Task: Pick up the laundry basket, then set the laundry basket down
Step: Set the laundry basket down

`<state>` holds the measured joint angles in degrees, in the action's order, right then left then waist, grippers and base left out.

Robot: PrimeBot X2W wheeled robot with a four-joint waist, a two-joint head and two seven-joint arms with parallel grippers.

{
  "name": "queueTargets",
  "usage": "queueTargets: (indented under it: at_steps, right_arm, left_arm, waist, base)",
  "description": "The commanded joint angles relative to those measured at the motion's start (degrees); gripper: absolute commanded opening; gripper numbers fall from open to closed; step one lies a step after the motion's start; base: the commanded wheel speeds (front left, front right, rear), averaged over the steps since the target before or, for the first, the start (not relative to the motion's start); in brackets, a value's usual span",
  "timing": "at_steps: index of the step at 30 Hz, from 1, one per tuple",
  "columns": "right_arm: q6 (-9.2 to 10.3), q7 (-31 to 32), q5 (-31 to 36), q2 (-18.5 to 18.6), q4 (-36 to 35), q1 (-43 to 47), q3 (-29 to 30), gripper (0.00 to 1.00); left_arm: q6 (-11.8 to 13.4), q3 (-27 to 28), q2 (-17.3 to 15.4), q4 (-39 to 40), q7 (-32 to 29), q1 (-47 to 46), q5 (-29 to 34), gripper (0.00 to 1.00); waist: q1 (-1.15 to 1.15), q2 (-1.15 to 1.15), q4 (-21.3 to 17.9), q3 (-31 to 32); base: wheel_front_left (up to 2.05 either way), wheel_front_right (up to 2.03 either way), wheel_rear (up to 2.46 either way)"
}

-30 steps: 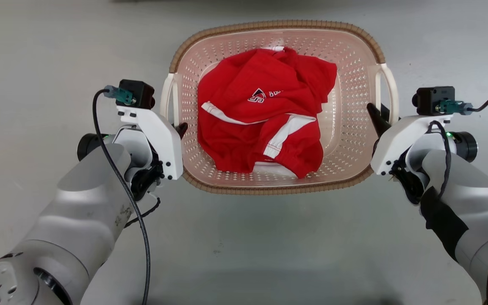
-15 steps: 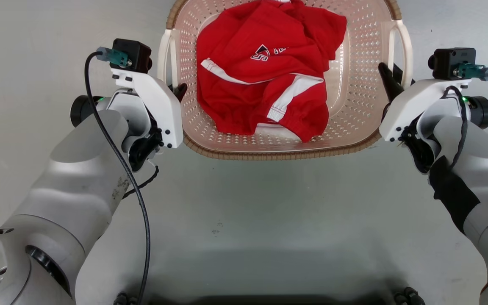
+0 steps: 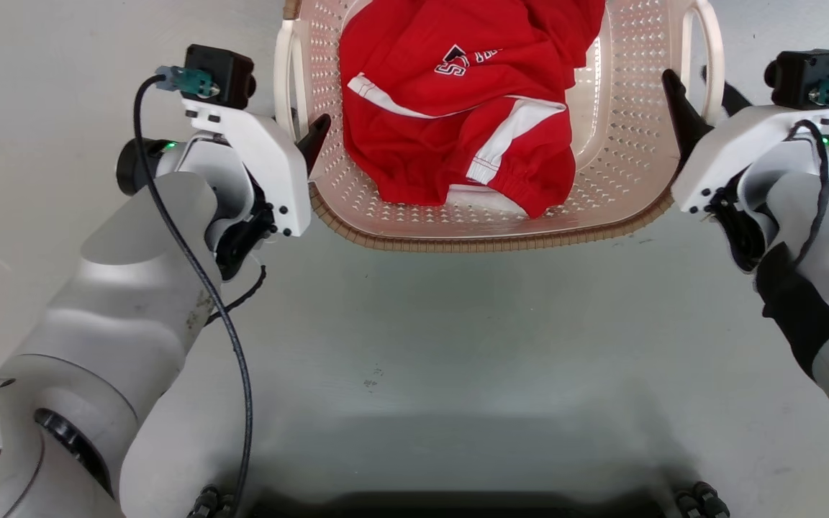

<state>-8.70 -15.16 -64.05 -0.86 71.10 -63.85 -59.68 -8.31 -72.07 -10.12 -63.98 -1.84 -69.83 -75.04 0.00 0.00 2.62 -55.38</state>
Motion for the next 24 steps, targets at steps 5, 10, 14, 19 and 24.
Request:
queueTargets:
  at_steps: [5,10,14,19,24]
  right_arm:
    - [1.21,0.2,2.6,3.7,0.3,5.2,2.1,1.0]
    - [1.21,0.2,4.4,3.7,-1.4,5.6,3.2,1.0]
    - [1.21,0.2,5.7,3.7,-4.1,6.8,3.8,1.0]
    - [1.21,0.2,7.0,3.7,-6.0,7.5,5.0,1.0]
    - [1.21,0.2,8.2,3.7,-6.9,7.8,5.9,1.0]
  left_arm:
    - [0.8,0.1,-5.5,1.2,3.3,0.1,0.8,1.0]
    - [0.8,-0.2,-5.9,2.5,4.4,0.1,0.5,1.0]
    - [0.8,-0.3,-6.3,4.0,5.0,0.1,-0.3,1.0]
    - [0.8,-0.6,-6.7,4.9,5.6,0.2,-1.1,1.0]
    - [0.8,-0.8,-6.7,5.2,6.3,0.4,-1.8,1.0]
  waist:
    - [0.0,0.0,0.0,-0.1]
    - [0.0,0.0,0.1,-0.4]
    - [0.0,0.0,0.1,-0.4]
    - [0.0,0.0,0.1,-0.5]
    - [0.0,0.0,0.2,-0.5]
  base:
    - [0.0,0.0,0.0]
    - [0.0,0.0,0.0]
    - [0.0,0.0,0.0]
    - [0.0,0.0,0.0]
    - [0.0,0.0,0.0]
